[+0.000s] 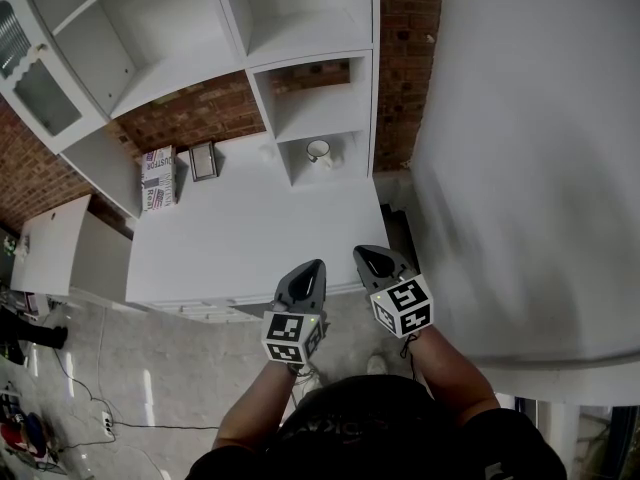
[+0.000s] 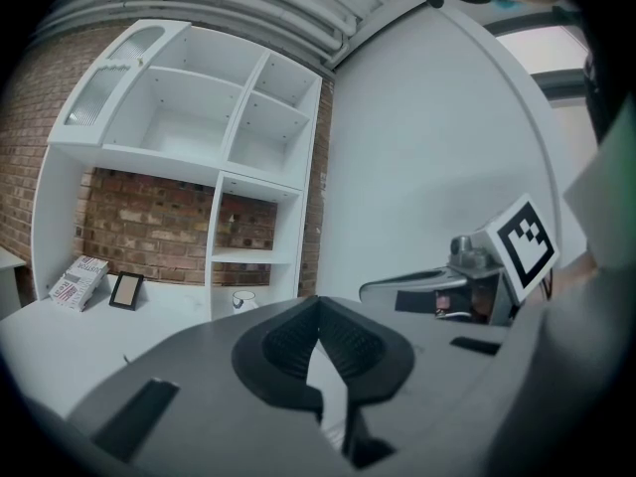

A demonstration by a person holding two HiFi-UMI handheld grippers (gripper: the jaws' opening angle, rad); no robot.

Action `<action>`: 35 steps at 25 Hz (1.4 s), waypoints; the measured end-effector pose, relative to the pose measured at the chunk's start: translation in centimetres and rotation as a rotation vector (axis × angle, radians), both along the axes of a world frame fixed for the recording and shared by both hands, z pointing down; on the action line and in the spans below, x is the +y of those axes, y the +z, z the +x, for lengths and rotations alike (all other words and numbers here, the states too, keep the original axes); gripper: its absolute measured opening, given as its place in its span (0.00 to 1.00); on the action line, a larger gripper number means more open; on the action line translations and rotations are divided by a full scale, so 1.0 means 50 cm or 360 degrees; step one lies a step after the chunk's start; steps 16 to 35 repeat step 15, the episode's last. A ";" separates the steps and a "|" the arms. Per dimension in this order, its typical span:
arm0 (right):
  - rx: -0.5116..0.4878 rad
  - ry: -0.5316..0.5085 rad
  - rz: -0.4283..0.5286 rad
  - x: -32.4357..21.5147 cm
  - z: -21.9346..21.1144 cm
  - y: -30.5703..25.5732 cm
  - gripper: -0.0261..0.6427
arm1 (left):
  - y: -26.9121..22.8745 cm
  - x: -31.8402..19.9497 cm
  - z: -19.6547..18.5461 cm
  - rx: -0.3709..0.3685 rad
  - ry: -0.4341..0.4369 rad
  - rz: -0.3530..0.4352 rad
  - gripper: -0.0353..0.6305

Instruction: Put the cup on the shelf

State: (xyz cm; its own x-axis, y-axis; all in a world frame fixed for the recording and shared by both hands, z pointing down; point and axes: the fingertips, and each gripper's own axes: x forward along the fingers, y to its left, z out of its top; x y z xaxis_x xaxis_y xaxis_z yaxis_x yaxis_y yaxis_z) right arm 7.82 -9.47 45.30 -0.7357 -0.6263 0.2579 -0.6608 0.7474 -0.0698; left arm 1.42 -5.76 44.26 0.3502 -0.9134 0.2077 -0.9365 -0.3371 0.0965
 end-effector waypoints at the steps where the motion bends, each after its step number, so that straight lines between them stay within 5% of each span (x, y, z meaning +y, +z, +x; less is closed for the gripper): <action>1: -0.0001 0.0000 0.0001 0.000 -0.001 0.000 0.04 | 0.001 0.000 -0.001 -0.0002 0.0000 -0.0003 0.06; 35: 0.0003 -0.0005 0.0001 0.003 -0.007 -0.002 0.04 | -0.014 0.001 -0.009 -0.0010 -0.0020 0.0011 0.06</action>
